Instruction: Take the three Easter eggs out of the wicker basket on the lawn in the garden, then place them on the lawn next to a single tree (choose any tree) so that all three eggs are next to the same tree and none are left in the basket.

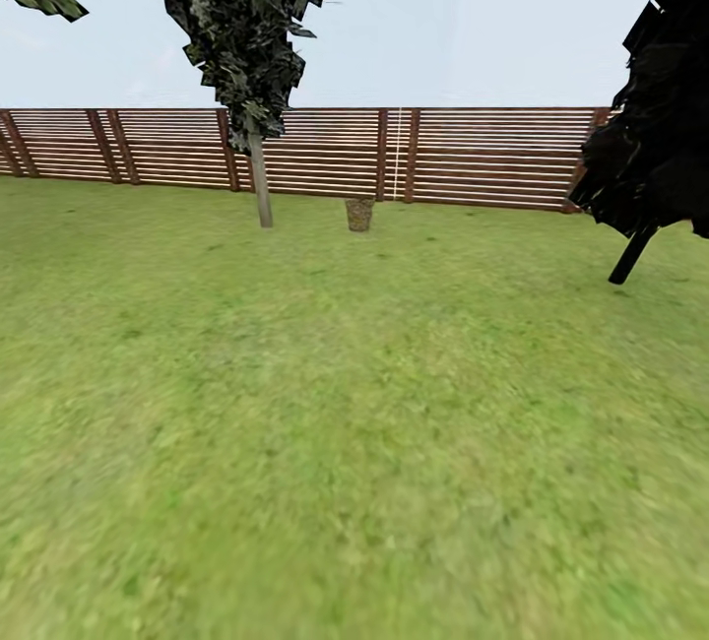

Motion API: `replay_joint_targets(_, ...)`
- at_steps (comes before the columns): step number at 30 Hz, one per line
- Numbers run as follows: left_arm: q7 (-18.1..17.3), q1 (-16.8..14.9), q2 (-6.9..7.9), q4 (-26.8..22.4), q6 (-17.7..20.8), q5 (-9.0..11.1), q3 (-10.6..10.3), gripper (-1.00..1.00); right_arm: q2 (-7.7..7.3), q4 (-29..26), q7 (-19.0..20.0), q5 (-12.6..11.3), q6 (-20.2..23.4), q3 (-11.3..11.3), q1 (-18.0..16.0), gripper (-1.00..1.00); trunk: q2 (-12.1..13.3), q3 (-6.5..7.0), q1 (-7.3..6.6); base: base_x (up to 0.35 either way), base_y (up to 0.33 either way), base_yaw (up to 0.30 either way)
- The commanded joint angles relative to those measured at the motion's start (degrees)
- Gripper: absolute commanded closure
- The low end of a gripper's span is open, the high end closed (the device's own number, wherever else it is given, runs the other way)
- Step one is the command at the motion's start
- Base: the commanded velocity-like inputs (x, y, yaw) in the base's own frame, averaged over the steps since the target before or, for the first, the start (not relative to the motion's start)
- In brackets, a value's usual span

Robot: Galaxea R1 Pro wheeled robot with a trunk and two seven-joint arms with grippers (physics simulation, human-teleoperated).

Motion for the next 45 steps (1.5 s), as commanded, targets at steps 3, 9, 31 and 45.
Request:
replay_joint_targets(3,0.0,0.0,-0.01,0.0,-0.1,0.1,0.1,-1.00,-0.05,0.1,0.2,0.1,-0.2,-0.3,0.0,-1.00,0.0,-0.05,0.03,0.337,0.000,0.000)
replay_joint_targets(9,0.0,0.0,-0.01,0.0,-0.1,0.1,0.1,-1.00,-0.23,0.1,0.2,0.2,-0.2,-0.3,0.0,-1.00,0.0,-0.05,0.03,0.337,0.000,0.000)
replay_joint_targets(31,0.0,0.0,-0.01,0.0,-0.1,0.1,0.1,-1.00,-0.13,0.1,0.2,0.2,-0.2,-0.3,0.0,-1.00,0.0,-0.05,0.03,0.337,0.000,0.000)
replay_joint_targets(45,0.0,0.0,-0.01,0.0,-0.1,0.1,0.1,-1.00,-0.08,0.1,0.2,0.2,-0.2,-0.3,0.0,-1.00,0.0,-0.05,0.03,0.337,0.000,0.000)
